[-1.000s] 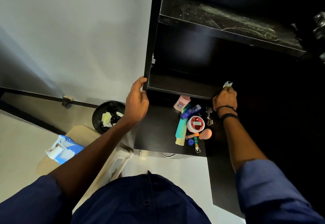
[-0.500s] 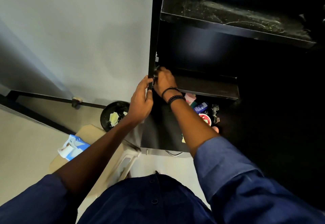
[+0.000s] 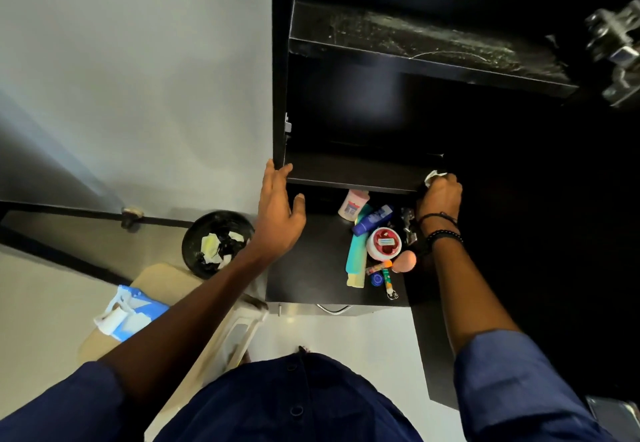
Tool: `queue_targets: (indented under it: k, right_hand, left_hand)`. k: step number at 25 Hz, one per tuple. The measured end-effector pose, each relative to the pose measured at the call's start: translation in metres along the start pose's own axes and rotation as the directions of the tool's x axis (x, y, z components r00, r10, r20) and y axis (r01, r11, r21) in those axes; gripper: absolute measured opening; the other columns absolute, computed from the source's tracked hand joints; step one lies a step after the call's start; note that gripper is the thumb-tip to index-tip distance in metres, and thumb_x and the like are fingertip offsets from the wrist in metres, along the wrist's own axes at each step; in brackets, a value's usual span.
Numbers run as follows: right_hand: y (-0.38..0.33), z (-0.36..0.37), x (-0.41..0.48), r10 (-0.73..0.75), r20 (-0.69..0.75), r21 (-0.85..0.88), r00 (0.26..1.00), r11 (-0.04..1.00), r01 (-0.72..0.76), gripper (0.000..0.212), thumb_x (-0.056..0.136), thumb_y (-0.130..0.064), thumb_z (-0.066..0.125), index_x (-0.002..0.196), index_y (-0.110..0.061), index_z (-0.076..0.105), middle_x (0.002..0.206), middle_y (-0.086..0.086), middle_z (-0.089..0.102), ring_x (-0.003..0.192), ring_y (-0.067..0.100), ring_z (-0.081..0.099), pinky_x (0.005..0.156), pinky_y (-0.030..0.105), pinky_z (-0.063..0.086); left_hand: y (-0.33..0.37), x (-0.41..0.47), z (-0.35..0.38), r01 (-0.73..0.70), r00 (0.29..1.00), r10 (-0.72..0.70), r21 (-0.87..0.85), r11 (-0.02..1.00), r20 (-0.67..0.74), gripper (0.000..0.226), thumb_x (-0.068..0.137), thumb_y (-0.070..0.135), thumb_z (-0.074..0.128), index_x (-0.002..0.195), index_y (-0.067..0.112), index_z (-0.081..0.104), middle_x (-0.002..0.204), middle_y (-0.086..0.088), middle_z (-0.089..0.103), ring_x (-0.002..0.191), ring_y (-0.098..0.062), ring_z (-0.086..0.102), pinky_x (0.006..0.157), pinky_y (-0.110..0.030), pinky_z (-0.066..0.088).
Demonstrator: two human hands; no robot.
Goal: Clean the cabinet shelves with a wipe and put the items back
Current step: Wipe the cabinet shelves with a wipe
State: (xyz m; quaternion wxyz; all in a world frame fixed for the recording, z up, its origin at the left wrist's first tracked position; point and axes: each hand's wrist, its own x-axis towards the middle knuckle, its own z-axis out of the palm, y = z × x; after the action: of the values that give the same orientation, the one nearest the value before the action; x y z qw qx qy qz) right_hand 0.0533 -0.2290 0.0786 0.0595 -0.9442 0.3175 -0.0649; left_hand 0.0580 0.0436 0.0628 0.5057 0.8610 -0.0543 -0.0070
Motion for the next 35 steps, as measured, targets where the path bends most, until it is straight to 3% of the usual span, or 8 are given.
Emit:
queue_targets:
  k: [5,9,15,17,22,27,33,35]
  right_hand:
    - [-0.04,-0.008,-0.015,-0.134,0.112,0.416,0.985,0.906,0.076,0.027,0.083,-0.002,0.064,0.11,-0.003,0.068,0.115,0.014,0.067,0.109,0.027,0.062,0.097,0.027,0.046]
    - [-0.078,-0.071,-0.042,-0.218,0.105,0.912,0.97,0.41,-0.006,0.019,0.086,0.001,0.062,0.104,-0.003,0.069,0.092,0.007,0.071,0.08,0.008,0.065,0.08,0.029,0.054]
    - [-0.087,-0.212,-0.047,-0.304,-0.224,0.971,0.926,0.012,0.239,0.019,0.087,0.001,0.062,0.1,-0.011,0.068,0.094,0.012,0.069,0.078,0.007,0.063,0.068,0.017,0.05]
    - [-0.077,-0.229,-0.028,-0.182,-0.332,0.923,0.926,0.138,0.358,0.015,0.087,-0.004,0.064,0.1,-0.009,0.069,0.096,0.008,0.07,0.082,0.008,0.066,0.073,0.019,0.052]
    - [-0.051,-0.236,0.012,-0.135,-0.364,0.164,0.921,0.964,0.207,0.027,0.092,-0.022,0.053,0.095,-0.002,0.07,0.097,0.021,0.069,0.094,0.038,0.064,0.078,0.036,0.049]
    - [-0.115,-0.217,-0.02,-0.334,-0.188,0.086,0.923,0.931,0.355,0.033,0.098,-0.025,0.038,0.106,-0.005,0.063,0.108,0.022,0.065,0.1,0.039,0.059,0.077,0.037,0.043]
    - [-0.184,-0.198,-0.06,-0.76,-0.176,0.337,0.626,0.551,0.763,0.029,0.098,-0.027,0.042,0.116,-0.015,0.061,0.119,0.006,0.065,0.108,0.025,0.06,0.088,0.034,0.049]
    - [-0.152,-0.2,-0.037,-0.631,-0.19,0.278,0.752,0.7,0.657,0.031,0.098,-0.027,0.044,0.121,-0.017,0.061,0.126,0.007,0.063,0.116,0.028,0.057,0.097,0.036,0.047]
  left_hand:
    - [0.024,0.003,0.001,-0.027,0.996,0.027,0.005,1.0,-0.085,0.064,0.089,0.014,0.061,0.143,0.022,0.029,0.159,0.001,0.007,0.146,-0.022,0.014,0.114,-0.05,0.031]
    - [0.06,0.005,-0.021,-0.238,0.948,0.227,-0.022,0.971,-0.222,0.066,0.087,0.013,0.063,0.143,0.023,0.028,0.159,0.004,0.007,0.146,-0.015,0.013,0.117,-0.036,0.026]
    - [0.137,0.023,-0.066,-0.5,0.825,0.432,-0.113,0.859,-0.366,0.068,0.089,0.005,0.061,0.146,0.005,0.024,0.158,-0.008,0.013,0.147,-0.014,0.013,0.117,-0.021,0.02]
    - [0.154,0.035,-0.078,-0.539,0.798,0.469,-0.101,0.836,-0.379,0.069,0.091,0.006,0.06,0.147,0.004,0.02,0.159,-0.009,0.013,0.147,-0.014,0.013,0.119,-0.026,0.018]
    - [0.173,0.056,-0.088,-0.561,0.788,0.499,-0.087,0.823,-0.36,0.074,0.094,0.009,0.054,0.151,0.008,0.007,0.16,-0.005,0.008,0.147,-0.01,0.009,0.119,-0.02,0.013]
    - [0.169,0.059,-0.084,-0.561,0.787,0.502,-0.075,0.825,-0.359,0.071,0.095,0.007,0.05,0.152,0.006,0.006,0.161,-0.003,0.006,0.148,-0.011,0.006,0.121,-0.037,0.016]
    - [0.171,0.055,-0.084,-0.605,0.778,0.466,-0.299,0.738,-0.423,0.055,0.102,0.037,0.024,0.15,0.016,0.008,0.158,0.004,0.011,0.145,-0.002,0.012,0.117,-0.018,0.016]
    - [0.17,0.054,-0.084,-0.6,0.786,0.46,-0.331,0.728,-0.413,0.056,0.098,0.045,0.018,0.148,0.022,0.01,0.155,0.011,0.012,0.143,0.003,0.012,0.113,-0.011,0.015]
